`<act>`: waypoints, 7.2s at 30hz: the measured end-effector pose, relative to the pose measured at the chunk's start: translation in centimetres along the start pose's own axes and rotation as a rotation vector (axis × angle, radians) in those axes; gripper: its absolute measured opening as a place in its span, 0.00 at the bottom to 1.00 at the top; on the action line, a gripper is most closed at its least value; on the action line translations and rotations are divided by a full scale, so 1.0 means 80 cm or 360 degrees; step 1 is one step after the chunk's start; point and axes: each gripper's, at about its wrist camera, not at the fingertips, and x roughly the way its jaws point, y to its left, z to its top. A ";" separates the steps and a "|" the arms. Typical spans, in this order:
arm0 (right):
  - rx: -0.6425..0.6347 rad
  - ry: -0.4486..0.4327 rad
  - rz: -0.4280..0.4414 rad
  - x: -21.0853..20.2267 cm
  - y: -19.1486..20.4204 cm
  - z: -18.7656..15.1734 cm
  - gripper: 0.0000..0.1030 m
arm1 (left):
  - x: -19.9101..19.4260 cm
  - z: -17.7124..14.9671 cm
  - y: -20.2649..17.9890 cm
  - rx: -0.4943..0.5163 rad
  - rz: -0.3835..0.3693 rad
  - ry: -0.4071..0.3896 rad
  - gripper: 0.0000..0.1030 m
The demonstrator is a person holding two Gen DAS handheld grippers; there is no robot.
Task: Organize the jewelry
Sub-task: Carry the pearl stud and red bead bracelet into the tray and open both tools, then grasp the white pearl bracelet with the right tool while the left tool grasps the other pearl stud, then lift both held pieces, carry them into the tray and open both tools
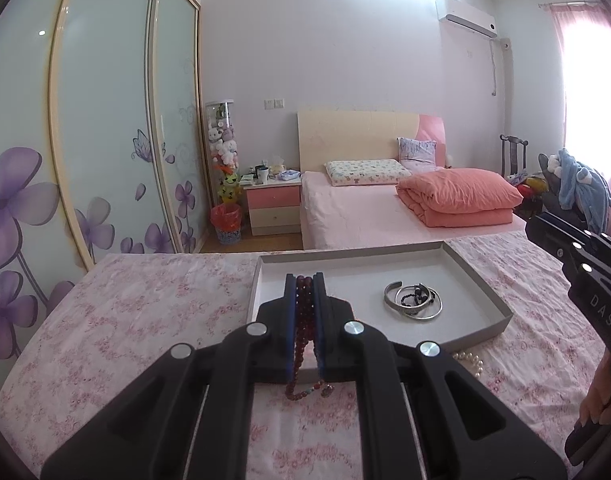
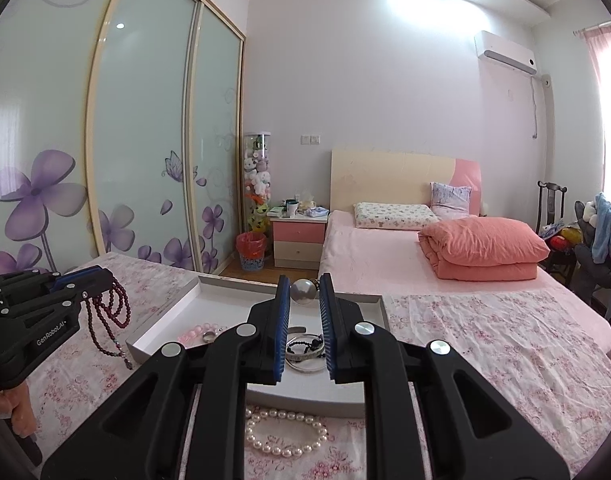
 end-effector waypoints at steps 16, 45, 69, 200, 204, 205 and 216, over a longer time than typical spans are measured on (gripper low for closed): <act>0.0070 0.0142 0.0046 0.084 -0.018 -0.011 0.16 | 0.098 0.005 -0.021 0.0004 -0.0056 0.0136 0.09; 0.0249 0.0334 0.0093 0.104 -0.048 -0.016 0.34 | 0.120 0.019 0.031 -0.0193 -0.0157 0.0178 0.19; 0.0221 0.0791 0.0101 0.068 -0.041 -0.101 0.34 | 0.035 -0.042 0.066 -0.0172 -0.0063 0.0212 0.31; 0.0050 0.0028 0.0107 -0.001 0.002 -0.002 0.10 | 0.012 -0.016 -0.015 0.0049 0.0027 0.0028 0.13; 0.0062 -0.0004 0.0080 0.013 -0.005 0.006 0.10 | 0.029 -0.007 -0.018 0.0048 0.0063 0.0007 0.13; 0.0065 -0.0007 0.0074 0.017 -0.006 0.007 0.10 | 0.034 -0.005 -0.019 0.0048 0.0070 0.0003 0.13; 0.0127 0.0037 0.0055 0.067 -0.017 0.009 0.10 | 0.086 0.007 -0.017 0.0009 0.0050 0.0029 0.13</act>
